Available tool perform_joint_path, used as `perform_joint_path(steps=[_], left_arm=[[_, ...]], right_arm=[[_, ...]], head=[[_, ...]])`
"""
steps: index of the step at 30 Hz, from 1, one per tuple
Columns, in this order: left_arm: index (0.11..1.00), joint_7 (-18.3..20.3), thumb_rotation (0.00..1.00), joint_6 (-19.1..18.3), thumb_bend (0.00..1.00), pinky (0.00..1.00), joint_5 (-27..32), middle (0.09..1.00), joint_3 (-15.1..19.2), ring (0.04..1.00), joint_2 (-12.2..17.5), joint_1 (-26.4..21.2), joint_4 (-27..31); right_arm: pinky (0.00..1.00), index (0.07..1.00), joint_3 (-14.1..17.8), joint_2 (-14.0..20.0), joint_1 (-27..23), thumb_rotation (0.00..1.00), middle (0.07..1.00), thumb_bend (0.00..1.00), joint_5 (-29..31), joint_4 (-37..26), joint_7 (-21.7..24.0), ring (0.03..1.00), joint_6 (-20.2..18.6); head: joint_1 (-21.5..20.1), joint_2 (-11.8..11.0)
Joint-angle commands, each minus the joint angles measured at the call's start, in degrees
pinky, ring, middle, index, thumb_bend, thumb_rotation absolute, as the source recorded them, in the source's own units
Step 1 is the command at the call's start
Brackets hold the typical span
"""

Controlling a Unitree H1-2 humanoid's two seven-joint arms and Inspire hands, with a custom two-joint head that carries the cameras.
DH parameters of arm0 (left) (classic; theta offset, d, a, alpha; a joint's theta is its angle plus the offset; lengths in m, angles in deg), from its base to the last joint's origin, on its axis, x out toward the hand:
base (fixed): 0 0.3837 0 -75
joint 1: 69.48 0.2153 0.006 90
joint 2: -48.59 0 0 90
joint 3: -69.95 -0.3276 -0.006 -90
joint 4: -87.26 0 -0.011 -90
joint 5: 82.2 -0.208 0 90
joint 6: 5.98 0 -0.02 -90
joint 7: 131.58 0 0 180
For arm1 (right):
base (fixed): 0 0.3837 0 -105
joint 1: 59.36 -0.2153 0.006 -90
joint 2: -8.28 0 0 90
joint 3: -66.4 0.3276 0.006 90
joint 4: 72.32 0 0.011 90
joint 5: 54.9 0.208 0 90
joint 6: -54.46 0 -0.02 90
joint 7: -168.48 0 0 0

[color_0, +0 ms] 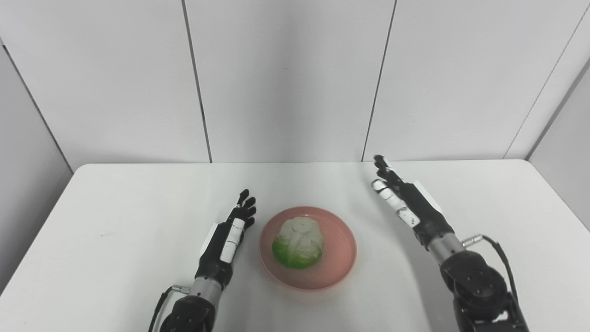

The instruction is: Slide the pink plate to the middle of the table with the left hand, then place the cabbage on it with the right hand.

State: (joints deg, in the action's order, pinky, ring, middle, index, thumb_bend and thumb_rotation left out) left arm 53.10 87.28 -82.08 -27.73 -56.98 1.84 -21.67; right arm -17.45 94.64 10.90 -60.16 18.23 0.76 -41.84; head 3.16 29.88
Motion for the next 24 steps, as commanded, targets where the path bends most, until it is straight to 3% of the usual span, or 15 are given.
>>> perform_joint_path(steps=[1, 4, 7, 14, 18, 24], left_arm=[[0.962, -0.37, 1.00, -1.48, 0.92, 0.95, -1.21, 0.964, -0.10, 0.951, 0.02, 2.19, -0.63], [0.965, -0.65, 1.00, -1.49, 0.91, 0.95, -1.21, 0.964, 0.20, 0.950, 0.06, 2.49, -0.41], [0.968, -1.02, 1.00, -1.69, 0.90, 0.95, -2.06, 0.964, 0.05, 0.947, 0.44, 3.25, 0.54], [0.978, -1.10, 1.00, -3.64, 0.80, 0.97, -1.17, 0.970, 1.34, 0.964, -0.06, 5.35, 4.24], [0.996, -0.61, 1.00, -4.15, 0.79, 0.98, -0.36, 0.986, 2.09, 0.980, -0.28, 6.69, 5.51], [0.997, -0.65, 1.00, -4.26, 0.77, 0.98, -1.29, 1.000, 1.70, 0.991, -0.13, 7.31, 6.21]], right_arm=[[1.00, 1.000, 1.00, -1.44, -0.94, 1.00, 1.000, 0.84, 1.97, 0.26, -3.24, 1.000, 5.13], [1.00, 1.000, 1.88, -3.18, -0.15, 1.00, 1.000, 0.80, 4.16, 2.26, -5.15, 1.000, 7.04], [1.00, 1.000, 2.32, -3.97, 1.39, 1.00, 1.000, 0.72, 8.20, 2.64, -4.15, 1.000, 6.09], [1.00, 1.000, 1.67, -5.29, 3.81, 1.00, 1.000, 0.43, 11.78, 4.50, -4.19, 1.000, 7.08], [1.00, 1.000, 0.39, -5.54, 5.22, 1.00, 1.000, 0.31, 10.87, 5.35, -4.53, 1.000, 6.93], [1.00, 1.000, -1.10, -5.74, 5.82, 1.00, 1.000, 0.21, 11.94, 8.35, -3.50, 1.000, 8.30]], head=[[0.14, -0.07], [0.33, -0.34], [0.46, -0.68], [0.36, -1.29], [0.82, -1.38], [1.51, -1.33]])
